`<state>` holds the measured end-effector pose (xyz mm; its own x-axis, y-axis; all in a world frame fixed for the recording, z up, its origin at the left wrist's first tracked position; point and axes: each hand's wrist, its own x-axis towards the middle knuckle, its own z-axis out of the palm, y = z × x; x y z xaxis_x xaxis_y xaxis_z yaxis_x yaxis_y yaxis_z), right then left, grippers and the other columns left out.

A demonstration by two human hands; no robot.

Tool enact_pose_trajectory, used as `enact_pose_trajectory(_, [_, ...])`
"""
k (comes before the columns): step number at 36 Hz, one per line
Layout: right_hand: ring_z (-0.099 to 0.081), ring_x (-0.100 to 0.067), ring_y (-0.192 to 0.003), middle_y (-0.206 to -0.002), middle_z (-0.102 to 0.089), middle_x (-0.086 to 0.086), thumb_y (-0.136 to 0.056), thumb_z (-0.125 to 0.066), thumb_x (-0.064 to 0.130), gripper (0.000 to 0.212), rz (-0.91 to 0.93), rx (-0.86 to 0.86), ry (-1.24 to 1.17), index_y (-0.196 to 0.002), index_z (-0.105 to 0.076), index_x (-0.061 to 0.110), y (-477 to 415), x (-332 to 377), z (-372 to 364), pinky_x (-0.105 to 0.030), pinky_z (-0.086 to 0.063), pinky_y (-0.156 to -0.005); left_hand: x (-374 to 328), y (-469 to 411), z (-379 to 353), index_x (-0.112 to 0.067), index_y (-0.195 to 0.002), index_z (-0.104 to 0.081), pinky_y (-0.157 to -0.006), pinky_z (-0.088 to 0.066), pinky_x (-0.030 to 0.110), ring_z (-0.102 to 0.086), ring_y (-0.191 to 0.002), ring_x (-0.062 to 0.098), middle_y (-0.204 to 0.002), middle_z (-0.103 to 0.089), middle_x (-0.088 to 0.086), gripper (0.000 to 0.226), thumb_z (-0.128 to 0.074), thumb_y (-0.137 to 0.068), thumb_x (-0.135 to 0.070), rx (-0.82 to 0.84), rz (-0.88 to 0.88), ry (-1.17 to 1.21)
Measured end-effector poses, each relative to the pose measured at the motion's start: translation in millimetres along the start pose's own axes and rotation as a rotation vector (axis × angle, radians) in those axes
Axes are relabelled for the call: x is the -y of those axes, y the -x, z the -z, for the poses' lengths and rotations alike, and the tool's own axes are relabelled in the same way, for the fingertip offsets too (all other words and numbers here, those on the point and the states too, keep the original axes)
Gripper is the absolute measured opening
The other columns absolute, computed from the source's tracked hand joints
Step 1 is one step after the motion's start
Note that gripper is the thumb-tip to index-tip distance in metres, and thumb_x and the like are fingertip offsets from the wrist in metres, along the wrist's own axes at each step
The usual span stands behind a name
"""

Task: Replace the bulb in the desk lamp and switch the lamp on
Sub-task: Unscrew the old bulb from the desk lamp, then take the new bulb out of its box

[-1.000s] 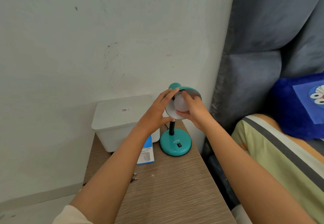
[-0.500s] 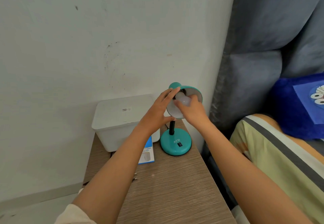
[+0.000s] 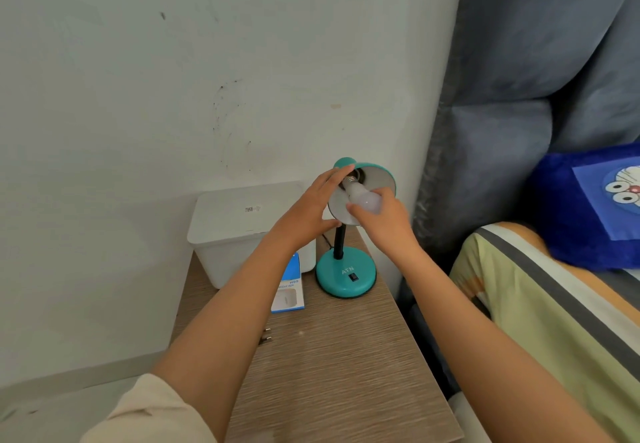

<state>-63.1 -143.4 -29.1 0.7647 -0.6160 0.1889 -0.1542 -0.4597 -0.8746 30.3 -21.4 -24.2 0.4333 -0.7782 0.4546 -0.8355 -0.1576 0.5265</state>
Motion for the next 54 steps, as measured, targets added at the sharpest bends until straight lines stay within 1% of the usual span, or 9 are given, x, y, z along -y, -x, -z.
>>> enact_pose_trajectory(6, [-0.051, -0.018, -0.103, -0.118, -0.048, -0.005, -0.078, -0.065, 0.040, 0.051, 0.025, -0.035, -0.062, -0.121, -0.044, 0.023, 44, -6, 11, -0.027, -0.046, -0.077, -2, 12, -3, -0.035, -0.147, -0.014, -0.114, -0.026, 0.029, -0.022, -0.140, 0.007, -0.154, -0.024, -0.002, 0.092, -0.070, -0.080, -0.005, -0.020, 0.049, -0.024])
enact_pose_trajectory(9, [-0.049, -0.013, -0.096, -0.114, -0.048, -0.003, -0.078, -0.067, 0.036, 0.048, 0.031, -0.019, -0.070, -0.119, -0.046, 0.022, 68, -14, 10, -0.018, -0.042, -0.066, 0, 25, -5, -0.028, -0.148, -0.019, -0.114, -0.027, 0.030, -0.027, -0.138, 0.007, -0.152, -0.027, -0.004, 0.085, -0.069, -0.082, -0.007, -0.068, 0.098, 0.002])
enact_pose_trajectory(12, [-0.047, -0.011, -0.097, -0.114, -0.049, -0.003, -0.077, -0.069, 0.032, 0.049, 0.025, -0.006, -0.053, -0.119, -0.048, 0.021, 87, -30, -1, -0.025, -0.039, -0.082, 7, 43, -9, -0.021, -0.146, -0.025, -0.114, -0.025, 0.031, -0.028, -0.138, 0.012, -0.151, -0.029, 0.000, 0.071, -0.064, -0.087, -0.018, -0.112, 0.177, -0.025])
enact_pose_trajectory(16, [-0.045, -0.011, -0.100, -0.117, -0.050, -0.001, -0.076, -0.070, 0.032, 0.049, -0.014, 0.060, -0.011, -0.119, -0.049, 0.020, 99, -56, -26, -0.024, -0.035, -0.084, 23, 72, -13, -0.014, -0.144, -0.029, -0.107, -0.019, 0.018, -0.028, -0.137, 0.015, -0.149, -0.030, 0.004, 0.061, -0.058, -0.091, -0.026, -0.167, 0.308, -0.056])
enact_pose_trajectory(23, [-0.044, -0.013, -0.107, -0.126, -0.044, -0.003, -0.080, -0.067, 0.036, 0.056, -0.156, 0.250, 0.101, -0.127, -0.043, 0.020, 95, -92, -73, -0.029, -0.039, -0.087, 58, 124, -33, -0.014, -0.144, -0.024, -0.103, -0.026, 0.025, -0.027, -0.135, 0.015, -0.147, -0.026, 0.001, 0.083, -0.068, -0.080, -0.045, -0.241, 0.653, 0.057])
enact_pose_trajectory(27, [-0.045, -0.020, -0.116, -0.131, -0.045, -0.007, -0.081, -0.066, 0.033, 0.059, -0.204, 0.284, 0.131, -0.131, -0.039, 0.015, 85, -105, -92, -0.028, -0.036, -0.091, 76, 135, -43, -0.022, -0.131, -0.036, -0.095, -0.030, 0.023, -0.035, -0.116, 0.004, -0.123, -0.033, -0.011, 0.076, -0.079, -0.072, -0.038, -0.270, 0.674, 0.128])
enact_pose_trajectory(41, [-0.046, -0.024, -0.116, -0.129, -0.043, -0.008, -0.079, -0.067, 0.039, 0.064, -0.180, 0.282, 0.239, -0.130, -0.038, 0.012, 66, -112, -118, -0.037, -0.041, -0.094, 105, 132, -74, -0.015, -0.140, -0.029, -0.098, -0.025, 0.016, -0.031, -0.117, 0.002, -0.127, -0.030, -0.007, 0.097, -0.085, -0.063, -0.035, -0.369, 0.674, 0.176])
enact_pose_trajectory(47, [-0.046, -0.025, -0.114, -0.127, -0.042, -0.008, -0.079, -0.066, 0.042, 0.063, -0.134, 0.293, 0.317, -0.128, -0.041, 0.011, 66, -111, -116, -0.039, -0.043, -0.091, 107, 134, -77, -0.014, -0.136, -0.035, -0.102, -0.035, 0.025, -0.040, -0.120, 0.011, -0.129, -0.039, 0.001, 0.091, -0.087, -0.062, -0.030, -0.406, 0.660, 0.211])
enact_pose_trajectory(54, [-0.043, -0.024, -0.116, -0.124, -0.047, -0.010, -0.079, -0.065, 0.045, 0.063, -0.129, 0.334, 0.364, -0.125, -0.044, 0.008, 64, -111, -115, -0.035, -0.039, -0.095, 108, 139, -77, -0.017, -0.132, -0.036, -0.093, -0.037, 0.012, -0.042, -0.116, 0.006, -0.123, -0.041, -0.007, 0.088, -0.087, -0.062, -0.026, -0.426, 0.664, 0.264])
